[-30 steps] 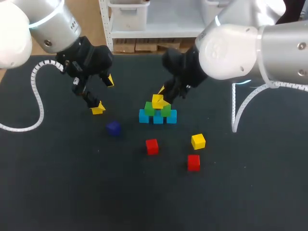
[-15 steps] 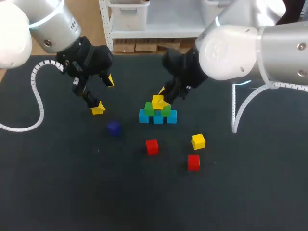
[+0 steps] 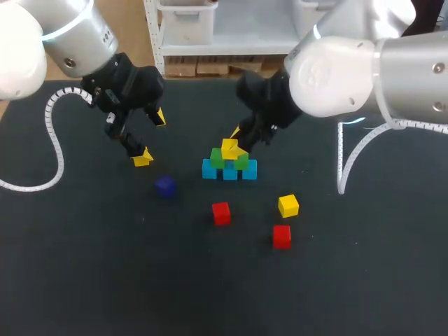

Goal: Place the blue cubes, place green cubes on the blue cubes, place the yellow cubes on the green cubes, then place the red cubes on the yellow cubes, and place purple cube on the red cubes.

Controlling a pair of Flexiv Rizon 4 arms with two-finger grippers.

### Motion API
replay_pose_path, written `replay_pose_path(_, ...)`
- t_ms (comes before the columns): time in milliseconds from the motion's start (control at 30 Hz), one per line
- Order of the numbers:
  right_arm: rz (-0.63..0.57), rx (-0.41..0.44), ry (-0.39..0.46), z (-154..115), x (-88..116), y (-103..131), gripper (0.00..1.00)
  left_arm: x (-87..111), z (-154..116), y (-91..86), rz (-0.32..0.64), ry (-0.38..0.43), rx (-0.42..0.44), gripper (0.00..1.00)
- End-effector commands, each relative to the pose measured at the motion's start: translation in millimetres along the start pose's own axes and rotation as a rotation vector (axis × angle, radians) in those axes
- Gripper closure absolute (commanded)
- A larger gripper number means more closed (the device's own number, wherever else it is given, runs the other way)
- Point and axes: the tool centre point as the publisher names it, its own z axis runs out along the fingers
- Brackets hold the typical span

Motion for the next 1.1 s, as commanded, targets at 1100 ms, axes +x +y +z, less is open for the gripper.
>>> replay_pose_path(1100,-0.005,0.002,-0.007,1.0,-1.8,0.7,0.67,1.2,0.1,-1.1,0.003,-0.003,-0.003,0.00)
